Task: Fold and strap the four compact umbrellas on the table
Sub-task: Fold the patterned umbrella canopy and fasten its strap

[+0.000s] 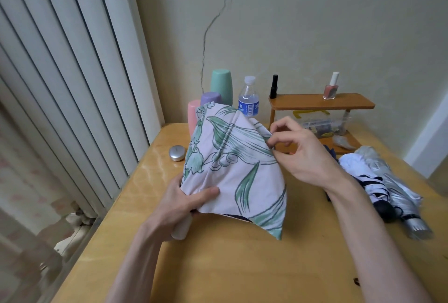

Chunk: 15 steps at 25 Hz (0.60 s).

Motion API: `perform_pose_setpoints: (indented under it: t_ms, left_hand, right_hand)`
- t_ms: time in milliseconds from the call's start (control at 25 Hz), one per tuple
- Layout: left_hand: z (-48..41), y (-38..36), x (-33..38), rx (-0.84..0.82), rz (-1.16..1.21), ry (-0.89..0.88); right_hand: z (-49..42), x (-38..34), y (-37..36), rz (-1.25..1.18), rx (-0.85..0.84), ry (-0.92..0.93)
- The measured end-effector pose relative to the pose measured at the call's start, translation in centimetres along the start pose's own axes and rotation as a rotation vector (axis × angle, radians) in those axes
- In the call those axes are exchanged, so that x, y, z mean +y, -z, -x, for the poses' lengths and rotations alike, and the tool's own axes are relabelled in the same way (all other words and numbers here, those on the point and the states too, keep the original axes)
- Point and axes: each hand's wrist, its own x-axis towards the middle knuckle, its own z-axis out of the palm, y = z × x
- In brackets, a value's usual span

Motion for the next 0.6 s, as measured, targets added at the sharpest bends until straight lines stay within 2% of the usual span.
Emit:
perform_pose_setpoints:
  t_ms: [280,440,520,600]
  left_hand:
    - [0.0,0.3,0.0,0.036,0.021,-0.008]
    - [-0.1,0.0,-0.3,0.061,0.020,0.000]
    - [-0.2,0.2,-0.4,0.098,0.033,0.013]
    - [-0.2,0.5,-0.4,0.106,0.074,-0.001]
  right_hand:
    - [-0.4,1.1,-0.7,-0.163,0.127,-0.101]
    - [-0.4,0.5,-1.3,-0.072,0.231,0.030]
    - [-0.1,0.1,-0.9,-0.091,0.174,0.062]
    - [0.1,0.2,-0.4,-0.093,0.072,0.005]
